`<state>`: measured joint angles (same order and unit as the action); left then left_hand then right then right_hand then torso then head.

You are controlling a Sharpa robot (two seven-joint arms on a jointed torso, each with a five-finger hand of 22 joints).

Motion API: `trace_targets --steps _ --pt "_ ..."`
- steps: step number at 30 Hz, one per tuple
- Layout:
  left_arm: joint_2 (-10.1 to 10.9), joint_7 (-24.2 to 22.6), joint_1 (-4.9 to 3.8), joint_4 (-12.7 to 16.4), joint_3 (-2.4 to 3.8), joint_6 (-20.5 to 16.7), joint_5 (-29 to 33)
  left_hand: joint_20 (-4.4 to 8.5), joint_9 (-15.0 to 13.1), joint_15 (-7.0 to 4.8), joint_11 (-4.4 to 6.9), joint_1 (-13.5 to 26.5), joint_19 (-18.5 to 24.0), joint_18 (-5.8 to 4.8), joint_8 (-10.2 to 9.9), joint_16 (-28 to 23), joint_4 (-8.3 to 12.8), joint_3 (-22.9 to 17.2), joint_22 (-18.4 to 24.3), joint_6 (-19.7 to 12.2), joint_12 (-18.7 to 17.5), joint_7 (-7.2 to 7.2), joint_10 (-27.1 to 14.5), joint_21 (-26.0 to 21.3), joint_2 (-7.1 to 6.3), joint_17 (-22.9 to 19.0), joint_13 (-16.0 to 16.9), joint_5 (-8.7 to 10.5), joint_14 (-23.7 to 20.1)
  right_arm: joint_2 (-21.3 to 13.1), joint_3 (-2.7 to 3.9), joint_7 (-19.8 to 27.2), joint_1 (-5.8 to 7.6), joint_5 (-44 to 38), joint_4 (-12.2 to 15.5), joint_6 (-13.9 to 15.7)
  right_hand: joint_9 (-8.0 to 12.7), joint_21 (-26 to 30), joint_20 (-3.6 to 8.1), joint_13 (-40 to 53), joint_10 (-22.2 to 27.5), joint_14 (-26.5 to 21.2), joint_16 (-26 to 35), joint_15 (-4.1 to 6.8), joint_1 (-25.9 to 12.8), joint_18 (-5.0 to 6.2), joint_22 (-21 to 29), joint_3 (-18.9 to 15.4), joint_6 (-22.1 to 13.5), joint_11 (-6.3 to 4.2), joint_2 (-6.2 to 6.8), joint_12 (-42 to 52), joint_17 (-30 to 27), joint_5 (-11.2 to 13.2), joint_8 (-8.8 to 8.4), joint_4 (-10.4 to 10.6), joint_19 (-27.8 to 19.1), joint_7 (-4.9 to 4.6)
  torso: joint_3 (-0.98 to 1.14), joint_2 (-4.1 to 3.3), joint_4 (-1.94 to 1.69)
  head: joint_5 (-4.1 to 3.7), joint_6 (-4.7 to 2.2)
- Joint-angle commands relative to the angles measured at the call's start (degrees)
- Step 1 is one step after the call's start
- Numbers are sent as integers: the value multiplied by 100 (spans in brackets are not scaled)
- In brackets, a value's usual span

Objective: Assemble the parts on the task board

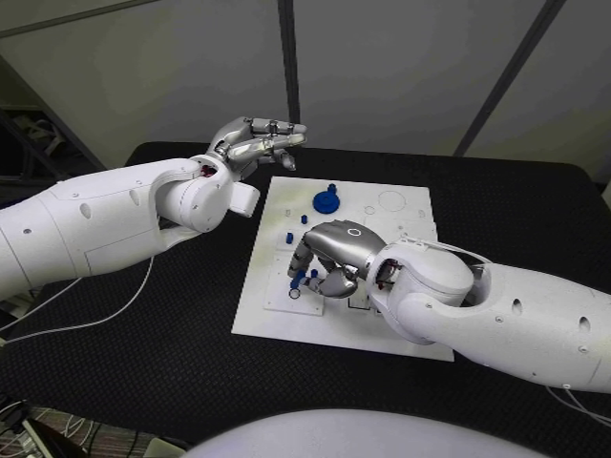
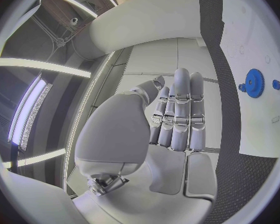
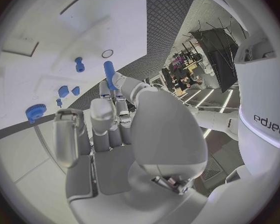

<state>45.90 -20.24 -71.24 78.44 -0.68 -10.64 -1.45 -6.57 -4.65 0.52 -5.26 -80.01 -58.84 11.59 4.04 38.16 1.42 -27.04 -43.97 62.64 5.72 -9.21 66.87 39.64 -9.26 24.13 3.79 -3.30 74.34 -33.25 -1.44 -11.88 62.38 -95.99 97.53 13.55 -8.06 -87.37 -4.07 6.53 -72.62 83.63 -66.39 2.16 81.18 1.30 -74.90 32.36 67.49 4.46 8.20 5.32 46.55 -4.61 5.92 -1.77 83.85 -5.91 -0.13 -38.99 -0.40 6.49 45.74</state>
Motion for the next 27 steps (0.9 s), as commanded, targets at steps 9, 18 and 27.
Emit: trace_targets --steps 9,18,27 --pt "-13 -6 -8 -4 5 66 16 12 -2 -5 -33 -5 18 -113 -21 -20 29 -3 8 -8 -14 -10 -22 -40 65 -6 -6 -14 2 31 -37 115 -5 -50 -36 -247 -5 -15 45 9 -235 3 -36 43 -5 -60 -1299 -2 -7 -223 -40 6 1 -38 -36 -44 483 -28 0 -1 -5 23 37" --pt "-14 -2 -8 -4 5 66 16 11 -1 -3 -36 -1 19 -113 -23 -30 30 1 9 -13 -17 -13 -26 -42 65 -7 -7 -13 4 59 -44 94 -15 -104 -91 -267 -5 -15 45 9 -235 3 -36 43 -5 -60 -1299 -2 -7 -223 -40 6 1 -38 -36 -44 483 -28 -3 0 1 37 50" --pt "-8 4 -8 -2 5 65 16 11 -1 -3 -36 -1 19 -113 -23 -30 30 1 9 -13 -17 -13 -26 -42 65 -7 -7 -13 4 146 -58 67 -74 -193 -175 -283 -10 -10 45 12 -235 1 -37 42 -9 -58 -1295 0 -4 -221 -46 -1 -1 -39 -38 -48 481 -30 1 0 2 60 52"
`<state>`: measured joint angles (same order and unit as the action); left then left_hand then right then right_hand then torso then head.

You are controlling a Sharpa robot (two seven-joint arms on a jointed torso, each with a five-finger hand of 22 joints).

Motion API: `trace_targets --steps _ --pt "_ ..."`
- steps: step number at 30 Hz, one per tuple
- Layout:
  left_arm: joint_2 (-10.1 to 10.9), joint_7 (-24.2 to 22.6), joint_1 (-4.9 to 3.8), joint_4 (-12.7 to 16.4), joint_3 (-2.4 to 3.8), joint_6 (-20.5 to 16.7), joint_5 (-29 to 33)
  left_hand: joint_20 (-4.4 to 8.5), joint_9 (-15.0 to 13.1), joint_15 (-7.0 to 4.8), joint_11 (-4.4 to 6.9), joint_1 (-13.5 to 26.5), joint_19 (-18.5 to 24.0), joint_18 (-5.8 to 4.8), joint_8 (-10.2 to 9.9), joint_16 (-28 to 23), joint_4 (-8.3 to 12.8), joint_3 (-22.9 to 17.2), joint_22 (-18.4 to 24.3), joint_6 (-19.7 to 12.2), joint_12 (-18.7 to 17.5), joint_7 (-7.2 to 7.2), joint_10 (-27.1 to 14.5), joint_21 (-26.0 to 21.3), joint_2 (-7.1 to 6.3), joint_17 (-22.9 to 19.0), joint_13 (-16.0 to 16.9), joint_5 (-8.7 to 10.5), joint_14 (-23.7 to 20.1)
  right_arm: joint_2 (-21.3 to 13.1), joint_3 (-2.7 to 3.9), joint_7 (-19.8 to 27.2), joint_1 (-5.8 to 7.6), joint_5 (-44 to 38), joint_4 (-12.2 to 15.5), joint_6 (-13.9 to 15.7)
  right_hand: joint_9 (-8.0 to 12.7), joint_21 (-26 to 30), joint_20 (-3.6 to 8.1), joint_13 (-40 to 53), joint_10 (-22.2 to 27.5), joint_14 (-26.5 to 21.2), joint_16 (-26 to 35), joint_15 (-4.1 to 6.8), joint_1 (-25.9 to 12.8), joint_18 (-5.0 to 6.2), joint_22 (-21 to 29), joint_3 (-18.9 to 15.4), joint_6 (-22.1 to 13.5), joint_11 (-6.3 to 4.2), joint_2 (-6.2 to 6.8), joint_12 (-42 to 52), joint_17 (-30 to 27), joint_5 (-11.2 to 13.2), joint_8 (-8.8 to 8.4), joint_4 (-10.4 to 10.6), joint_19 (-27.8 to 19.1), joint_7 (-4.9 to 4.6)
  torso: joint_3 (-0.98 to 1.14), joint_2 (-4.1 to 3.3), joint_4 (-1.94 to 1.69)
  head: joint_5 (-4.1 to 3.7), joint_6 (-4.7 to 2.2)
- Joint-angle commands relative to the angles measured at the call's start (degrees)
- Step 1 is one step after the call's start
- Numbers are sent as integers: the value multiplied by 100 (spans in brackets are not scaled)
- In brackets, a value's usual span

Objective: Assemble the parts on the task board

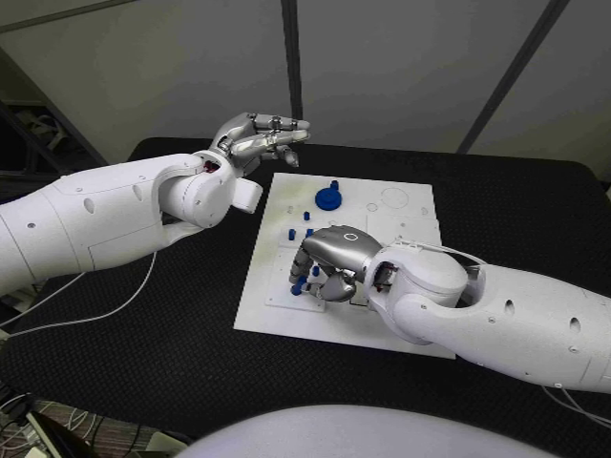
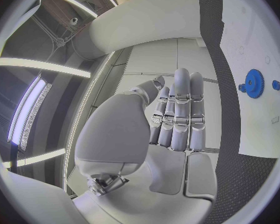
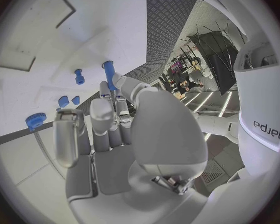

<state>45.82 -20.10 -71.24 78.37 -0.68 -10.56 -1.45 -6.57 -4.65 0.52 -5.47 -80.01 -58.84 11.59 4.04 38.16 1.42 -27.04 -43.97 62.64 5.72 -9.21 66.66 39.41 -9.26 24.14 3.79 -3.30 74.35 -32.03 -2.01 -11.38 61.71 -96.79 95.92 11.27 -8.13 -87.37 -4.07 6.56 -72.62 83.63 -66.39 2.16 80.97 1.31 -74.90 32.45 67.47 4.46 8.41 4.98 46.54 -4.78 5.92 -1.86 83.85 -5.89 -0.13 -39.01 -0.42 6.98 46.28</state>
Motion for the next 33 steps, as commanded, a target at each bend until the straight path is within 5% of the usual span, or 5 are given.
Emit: trace_targets --steps 1,15,21,31,33 --pt "0 -10 -8 5 5 57 16 11 -1 -4 -15 -1 19 -113 -23 -30 30 1 9 -13 -17 -13 -5 -20 65 -8 -7 -13 3 32 -3 10 -13 -138 -25 -64 -3 -10 45 8 -235 1 -37 42 11 -59 -1295 -9 -2 -221 -68 34 0 -22 -38 -38 481 -31 0 4 4 10 0" --pt "-1 -1 -8 5 5 68 16 10 -1 -2 -16 2 20 -113 -24 -37 30 4 10 -16 -19 -15 -9 -22 66 -9 -7 -13 5 131 -113 15 -51 -328 -106 -124 -7 30 37 8 -169 -19 -10 24 -34 -48 -1263 -8 -69 -196 -68 -37 -60 -22 -93 -54 459 -55 -3 5 -2 -2 3" --pt "-1 8 -9 5 5 77 16 10 -1 -2 -17 3 20 -114 -24 -38 30 5 10 -17 -19 -15 -9 -22 66 -9 -7 -13 5 152 -133 152 -52 -266 -123 101 135 571 -142 -216 779 -154 275 -208 -398 94 -818 -56 -755 76 261 -149 -574 129 -246 27 174 -254 -4 8 -2 -1 -11" --pt "1 32 -9 -4 5 83 16 7 2 1 -21 11 23 -114 -28 -49 30 13 12 -27 -25 -19 -19 -27 59 -11 -8 -11 5 94 -140 68 -53 -228 -65 630 243 908 -232 -263 1248 -224 502 -255 -514 180 -547 -422 -1070 138 382 -140 -986 189 -233 110 34 -211 0 6 0 -7 -36" --pt "4 35 -9 -4 5 80 16 6 3 3 -23 15 24 -115 -29 -55 28 17 12 -31 -28 -21 -24 -30 59 -12 -9 -8 4 35 -140 124 -56 -168 -9 952 266 1039 -239 -263 1320 -263 615 -262 -508 210 -442 -528 -1119 148 386 -145 -1180 187 -236 138 -21 -183 0 7 -3 -8 -32"
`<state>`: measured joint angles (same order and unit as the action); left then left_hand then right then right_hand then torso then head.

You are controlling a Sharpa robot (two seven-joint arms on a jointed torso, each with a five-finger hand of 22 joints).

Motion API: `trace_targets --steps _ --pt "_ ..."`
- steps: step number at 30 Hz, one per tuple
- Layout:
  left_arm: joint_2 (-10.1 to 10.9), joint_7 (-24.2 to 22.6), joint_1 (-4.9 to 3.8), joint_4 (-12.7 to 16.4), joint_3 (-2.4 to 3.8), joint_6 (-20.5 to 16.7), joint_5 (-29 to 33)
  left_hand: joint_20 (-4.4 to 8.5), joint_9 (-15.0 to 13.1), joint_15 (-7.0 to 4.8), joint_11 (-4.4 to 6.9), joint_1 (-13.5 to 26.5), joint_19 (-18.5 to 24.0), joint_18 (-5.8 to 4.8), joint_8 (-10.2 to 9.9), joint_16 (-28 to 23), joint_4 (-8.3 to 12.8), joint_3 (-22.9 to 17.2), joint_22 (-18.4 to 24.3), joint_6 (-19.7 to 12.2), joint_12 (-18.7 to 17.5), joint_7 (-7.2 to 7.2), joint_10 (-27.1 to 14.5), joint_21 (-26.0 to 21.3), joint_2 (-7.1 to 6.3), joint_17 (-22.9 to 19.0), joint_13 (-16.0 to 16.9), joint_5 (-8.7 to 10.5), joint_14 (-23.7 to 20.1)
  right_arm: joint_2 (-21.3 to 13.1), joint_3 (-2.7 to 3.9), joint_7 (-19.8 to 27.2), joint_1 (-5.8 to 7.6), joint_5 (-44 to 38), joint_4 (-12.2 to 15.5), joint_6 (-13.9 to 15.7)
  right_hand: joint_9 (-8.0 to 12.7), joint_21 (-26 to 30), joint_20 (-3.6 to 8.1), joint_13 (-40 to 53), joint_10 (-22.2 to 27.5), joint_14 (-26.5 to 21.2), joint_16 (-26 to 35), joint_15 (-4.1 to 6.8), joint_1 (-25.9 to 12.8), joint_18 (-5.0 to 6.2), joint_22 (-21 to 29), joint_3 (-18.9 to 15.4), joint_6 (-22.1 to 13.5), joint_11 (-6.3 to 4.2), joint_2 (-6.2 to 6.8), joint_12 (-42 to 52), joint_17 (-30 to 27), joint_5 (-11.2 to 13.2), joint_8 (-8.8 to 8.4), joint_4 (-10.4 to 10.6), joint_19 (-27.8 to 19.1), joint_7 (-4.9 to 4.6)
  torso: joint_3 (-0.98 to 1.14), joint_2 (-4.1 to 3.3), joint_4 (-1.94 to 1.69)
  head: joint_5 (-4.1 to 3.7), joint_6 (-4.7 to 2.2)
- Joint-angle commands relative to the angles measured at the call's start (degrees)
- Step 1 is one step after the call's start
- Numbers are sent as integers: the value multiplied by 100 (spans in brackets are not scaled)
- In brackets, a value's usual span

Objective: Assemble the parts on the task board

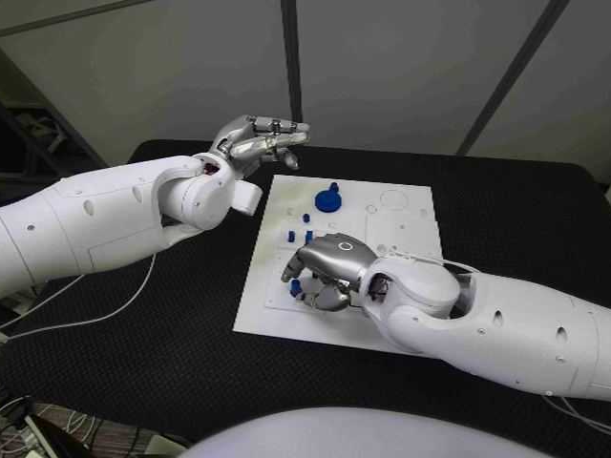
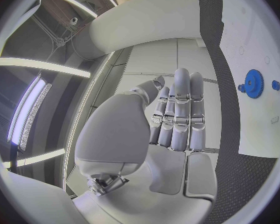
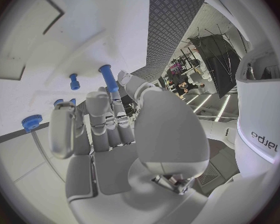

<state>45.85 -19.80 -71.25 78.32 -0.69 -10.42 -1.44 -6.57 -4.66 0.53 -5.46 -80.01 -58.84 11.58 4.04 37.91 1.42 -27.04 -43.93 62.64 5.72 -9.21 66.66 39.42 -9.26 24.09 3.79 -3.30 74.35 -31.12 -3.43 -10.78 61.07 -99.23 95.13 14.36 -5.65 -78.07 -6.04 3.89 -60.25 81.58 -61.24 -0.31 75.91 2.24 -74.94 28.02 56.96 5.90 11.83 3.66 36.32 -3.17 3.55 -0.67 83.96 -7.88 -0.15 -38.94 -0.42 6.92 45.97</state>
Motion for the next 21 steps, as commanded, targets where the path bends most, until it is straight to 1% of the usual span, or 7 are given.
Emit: trace_targets --steps 1,6,10,12,17,18,21 --pt "3 6 -8 0 5 65 15 4 4 5 -26 24 27 -116 -31 -35 24 22 10 -37 -30 -23 -29 -34 58 -7 -9 -3 3 -98 2 110 6 135 103 824 29 193 -47 6 129 -82 164 -20 6 136 -371 -141 -86 11 43 -12 -258 18 4 40 -67 19 3 -2 -4 0 0" --pt "18 17 -8 -12 5 64 15 3 4 7 -27 27 27 -116 -31 -38 23 24 10 -39 -32 -24 -31 -36 57 -8 -9 -1 3 -424 5 292 0 384 318 1418 59 507 -59 28 218 -176 476 -30 116 204 -122 -336 -76 21 41 13 -716 10 16 98 -191 -10 5 7 3 -1 -27" --pt "36 22 -8 -14 3 75 15 2 6 8 -28 30 29 -116 -33 -43 23 27 12 -45 -34 -25 -36 -39 55 -9 -9 1 2 -915 21 313 1 672 584 1490 67 477 -42 75 20 -134 478 -4 147 192 -147 -381 -24 -22 8 91 -708 11 30 144 -154 -49 -5 16 5 -61 -58" --pt "58 23 -7 -2 -6 78 15 2 6 8 -28 30 29 -116 -33 -43 23 27 12 -45 -34 -25 -36 -39 55 -9 -9 1 2 -1213 102 249 3 1022 703 1422 50 366 -22 121 -229 -76 398 18 100 163 -237 -379 95 -59 -26 186 -590 15 74 205 -91 -78 -7 11 11 -147 -97" --pt "122 2 -7 57 -54 75 15 1 6 9 -28 29 30 -116 -33 -46 24 27 12 -45 -35 -25 -37 -41 56 -9 -9 2 1 -1966 235 -58 9 2015 945 1199 -25 -429 123 362 -1316 252 -447 204 -148 -28 -881 -342 395 -308 -32 610 717 15 165 437 278 82 -12 33 46 -388 -176" --pt "127 -6 -7 63 -58 69 15 1 6 9 -28 29 30 -116 -33 -46 24 27 12 -45 -35 -25 -37 -41 56 -9 -9 2 1 -2030 241 -94 9 2095 966 1194 -36 -499 144 396 -1416 274 -519 227 -177 -45 -938 -357 420 -337 -19 656 828 17 174 457 309 104 -13 35 52 -400 -178" --pt "156 -113 -6 116 -92 -17 15 1 4 8 -25 24 31 -115 -27 -53 26 25 14 -39 -31 -22 -29 -44 65 -9 -7 -1 3 -2462 272 -427 9 2525 1130 1289 -153 -778 282 692 -1984 323 -753 364 -375 -115 -1166 -574 621 -501 125 1033 1135 -4 263 560 430 244 -21 48 89 -504 -234"
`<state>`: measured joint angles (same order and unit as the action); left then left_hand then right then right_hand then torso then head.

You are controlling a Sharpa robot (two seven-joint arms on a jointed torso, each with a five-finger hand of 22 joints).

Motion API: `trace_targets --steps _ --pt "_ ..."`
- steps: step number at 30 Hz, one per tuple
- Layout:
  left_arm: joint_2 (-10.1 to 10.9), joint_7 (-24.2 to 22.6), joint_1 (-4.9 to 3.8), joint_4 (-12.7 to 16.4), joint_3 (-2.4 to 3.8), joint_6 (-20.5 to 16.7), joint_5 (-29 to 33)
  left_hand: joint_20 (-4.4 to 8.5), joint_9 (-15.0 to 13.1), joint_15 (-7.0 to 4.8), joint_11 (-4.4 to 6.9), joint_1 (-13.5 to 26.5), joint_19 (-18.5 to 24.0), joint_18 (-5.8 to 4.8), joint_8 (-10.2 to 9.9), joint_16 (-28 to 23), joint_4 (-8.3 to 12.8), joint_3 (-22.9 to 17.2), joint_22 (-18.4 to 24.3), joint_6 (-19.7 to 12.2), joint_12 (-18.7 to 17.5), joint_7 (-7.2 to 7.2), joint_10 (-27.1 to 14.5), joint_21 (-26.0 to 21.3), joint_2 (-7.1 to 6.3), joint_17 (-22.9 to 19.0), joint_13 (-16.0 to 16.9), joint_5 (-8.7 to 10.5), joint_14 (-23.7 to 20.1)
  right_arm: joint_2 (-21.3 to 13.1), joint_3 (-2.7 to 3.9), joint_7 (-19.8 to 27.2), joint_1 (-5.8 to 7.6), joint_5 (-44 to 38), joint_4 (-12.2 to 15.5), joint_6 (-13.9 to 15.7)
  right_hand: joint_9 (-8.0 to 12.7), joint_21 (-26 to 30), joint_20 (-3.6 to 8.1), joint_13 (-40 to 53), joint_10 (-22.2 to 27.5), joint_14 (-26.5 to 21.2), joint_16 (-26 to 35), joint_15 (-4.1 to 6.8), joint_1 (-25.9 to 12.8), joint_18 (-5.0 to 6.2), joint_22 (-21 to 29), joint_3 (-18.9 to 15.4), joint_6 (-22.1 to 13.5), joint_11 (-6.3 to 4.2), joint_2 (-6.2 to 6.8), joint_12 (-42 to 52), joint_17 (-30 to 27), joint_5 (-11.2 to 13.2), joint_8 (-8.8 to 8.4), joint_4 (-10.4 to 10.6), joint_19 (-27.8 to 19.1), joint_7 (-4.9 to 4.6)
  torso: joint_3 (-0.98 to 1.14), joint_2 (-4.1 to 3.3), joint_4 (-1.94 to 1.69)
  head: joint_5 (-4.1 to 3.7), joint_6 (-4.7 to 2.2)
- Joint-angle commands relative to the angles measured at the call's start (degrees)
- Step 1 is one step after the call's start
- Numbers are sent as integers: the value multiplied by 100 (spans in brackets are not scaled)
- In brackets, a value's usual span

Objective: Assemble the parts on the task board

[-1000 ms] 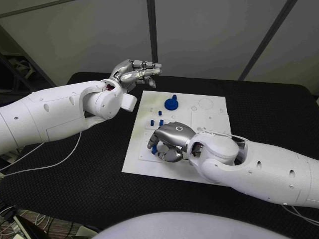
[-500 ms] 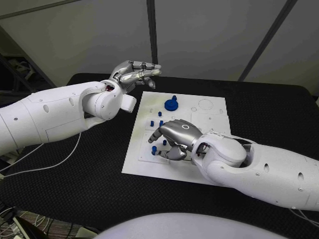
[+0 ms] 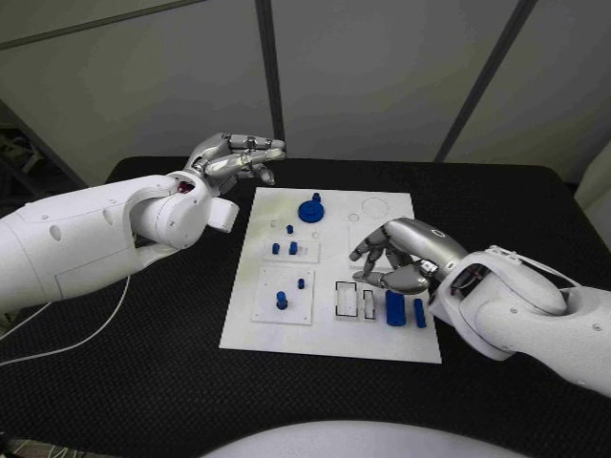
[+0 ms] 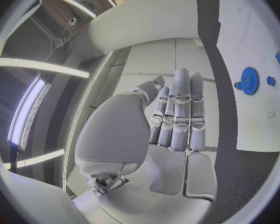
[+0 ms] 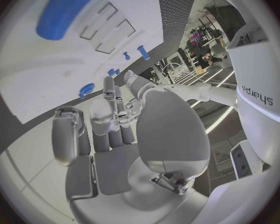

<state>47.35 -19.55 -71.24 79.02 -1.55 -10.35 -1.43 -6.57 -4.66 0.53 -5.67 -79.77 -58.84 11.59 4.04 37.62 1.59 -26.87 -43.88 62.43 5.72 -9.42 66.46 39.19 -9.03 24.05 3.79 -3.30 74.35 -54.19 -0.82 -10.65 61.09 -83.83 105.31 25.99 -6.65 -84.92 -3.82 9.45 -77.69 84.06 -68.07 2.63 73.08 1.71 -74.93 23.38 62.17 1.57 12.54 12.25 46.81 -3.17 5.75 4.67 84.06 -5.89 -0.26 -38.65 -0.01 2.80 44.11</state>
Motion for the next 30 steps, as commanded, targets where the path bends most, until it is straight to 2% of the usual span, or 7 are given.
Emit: trace_targets --steps 1,3,4,7,13,18,30 --pt "11 -169 -5 59 -14 -39 14 1 3 7 -3 -1 31 -115 -25 -26 10 8 9 -15 -28 0 -4 -23 45 -5 -6 -3 5 -275 17 -590 6 1050 162 125 -103 -159 97 259 -368 87 -145 105 -144 -79 -1221 -200 155 -106 87 319 198 -13 73 49 447 82 -12 22 61 -121 -56" --pt "20 -214 1 79 -25 -53 14 1 3 7 -3 -1 31 -115 -25 -26 10 8 9 -15 -28 0 -4 -23 45 -5 -6 -3 5 -474 23 -906 5 1089 245 92 -197 -296 152 540 -453 116 -328 143 -345 -115 -1334 -429 167 -152 105 597 486 -10 85 183 504 121 -18 32 85 -177 -95" --pt "25 -243 4 89 -30 -46 14 1 3 6 -3 -1 31 -114 -24 -28 11 9 10 -13 -27 1 -1 -23 46 -5 -5 -3 7 -578 25 -1118 2 1052 295 47 -512 -415 283 1482 -87 106 -594 288 -290 -145 -1432 -888 119 -197 23 1371 807 17 98 318 553 217 -21 37 99 -226 -98" --pt "46 -313 14 119 -38 -11 14 -10 2 15 -3 73 39 -118 -20 -50 -16 72 23 -11 -22 4 9 -49 1 -6 -1 34 13 -728 25 -1516 -28 802 407 -57 -909 -508 175 3054 56 108 -766 235 -357 -171 -1507 -1235 93 -232 -111 2777 1103 -57 132 626 594 208 -21 37 124 -283 -83" --pt "89 -372 34 158 -45 45 14 -44 4 38 -3 314 45 -120 -22 -81 -110 379 105 -36 -19 12 7 -165 -149 1 6 52 34 -958 26 -2182 -237 200 655 -247 -1338 -508 204 4214 113 134 -926 208 -220 -171 -1507 -1476 25 -218 -168 3760 1403 -55 137 806 594 201 -24 53 165 -398 -59" --pt "88 -375 46 162 -49 74 14 -52 4 38 2 338 14 -114 -19 -106 -139 526 169 -43 -14 17 5 -244 -119 6 11 53 45 -940 25 -2522 -332 87 717 -220 -1579 -508 211 4489 155 132 -956 202 -412 -171 -1507 -1722 -4 -220 -177 3936 1458 -548 134 1161 594 206 -27 57 167 -400 -39" --pt "112 -345 56 178 -56 92 15 -56 4 40 3 343 -22 -113 -18 -127 -160 647 222 -49 -9 19 0 -308 -88 12 14 52 55 -757 24 -2714 -547 -14 735 -144 -1999 -508 220 4995 78 149 -1029 212 -537 -171 -1507 -2145 -19 -232 -232 4346 1609 -598 160 1209 594 231 -37 48 180 -329 -46"
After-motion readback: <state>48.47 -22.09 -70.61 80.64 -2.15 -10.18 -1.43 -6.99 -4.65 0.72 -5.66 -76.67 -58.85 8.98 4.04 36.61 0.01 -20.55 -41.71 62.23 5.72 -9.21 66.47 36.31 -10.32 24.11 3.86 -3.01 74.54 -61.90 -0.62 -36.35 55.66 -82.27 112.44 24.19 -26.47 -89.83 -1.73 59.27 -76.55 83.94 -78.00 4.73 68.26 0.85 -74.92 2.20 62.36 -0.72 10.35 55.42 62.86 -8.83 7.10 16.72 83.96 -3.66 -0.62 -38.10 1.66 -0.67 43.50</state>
